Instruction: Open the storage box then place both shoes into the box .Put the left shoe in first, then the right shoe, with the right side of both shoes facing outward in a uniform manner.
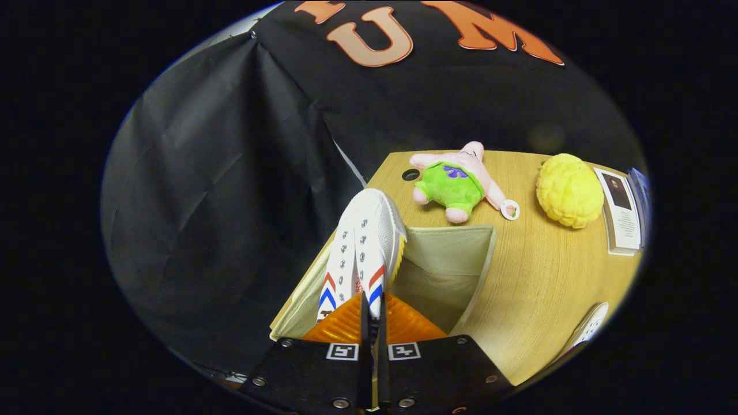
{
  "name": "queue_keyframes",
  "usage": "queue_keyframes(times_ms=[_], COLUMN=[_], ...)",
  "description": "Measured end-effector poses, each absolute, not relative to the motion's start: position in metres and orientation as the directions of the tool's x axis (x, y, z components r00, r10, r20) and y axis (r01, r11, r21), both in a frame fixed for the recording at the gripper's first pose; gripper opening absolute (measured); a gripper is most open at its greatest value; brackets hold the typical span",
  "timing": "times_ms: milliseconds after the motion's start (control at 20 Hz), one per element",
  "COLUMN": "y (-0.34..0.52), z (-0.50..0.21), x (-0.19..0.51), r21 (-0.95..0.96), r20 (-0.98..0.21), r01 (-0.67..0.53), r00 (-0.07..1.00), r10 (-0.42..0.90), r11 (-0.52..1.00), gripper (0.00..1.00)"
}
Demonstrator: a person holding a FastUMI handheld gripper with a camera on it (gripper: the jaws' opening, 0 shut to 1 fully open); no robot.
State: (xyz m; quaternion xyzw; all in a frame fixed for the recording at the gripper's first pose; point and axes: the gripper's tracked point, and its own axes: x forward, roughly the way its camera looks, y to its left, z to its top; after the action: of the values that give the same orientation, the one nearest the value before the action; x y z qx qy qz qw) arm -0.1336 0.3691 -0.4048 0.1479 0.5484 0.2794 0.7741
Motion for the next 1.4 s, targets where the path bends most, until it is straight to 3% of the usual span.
queue_keyframes(times_ms=[200, 400, 500, 600, 800, 1050, 1300, 1400], y=[0.372, 0.364, 0.370, 0.376, 0.353, 0.306, 0.229, 0.194], z=[-0.421, -0.434, -0.430, -0.418, -0.417, -0.413, -0.416, -0.421], x=[-0.141, -0.151, -0.150, -0.132, -0.114, -0.124, -0.137, -0.144], r21=[0.531, 0.488, 0.535, 0.595, 0.543, 0.531, 0.455, 0.405], r20=[-0.780, -0.837, -0.818, -0.775, -0.786, -0.789, -0.822, -0.839], r01=[-0.279, -0.222, -0.172, -0.126, -0.181, -0.135, -0.087, -0.065], r00=[0.209, 0.154, 0.138, 0.170, 0.236, 0.282, 0.341, 0.371], r10=[0.590, 0.525, 0.558, 0.608, 0.572, 0.546, 0.456, 0.399], r11=[0.800, 0.844, 0.827, 0.794, 0.820, 0.837, 0.886, 0.912], gripper=[0.04, 0.04, 0.04, 0.01, 0.02, 0.26, 0.70, 0.82])
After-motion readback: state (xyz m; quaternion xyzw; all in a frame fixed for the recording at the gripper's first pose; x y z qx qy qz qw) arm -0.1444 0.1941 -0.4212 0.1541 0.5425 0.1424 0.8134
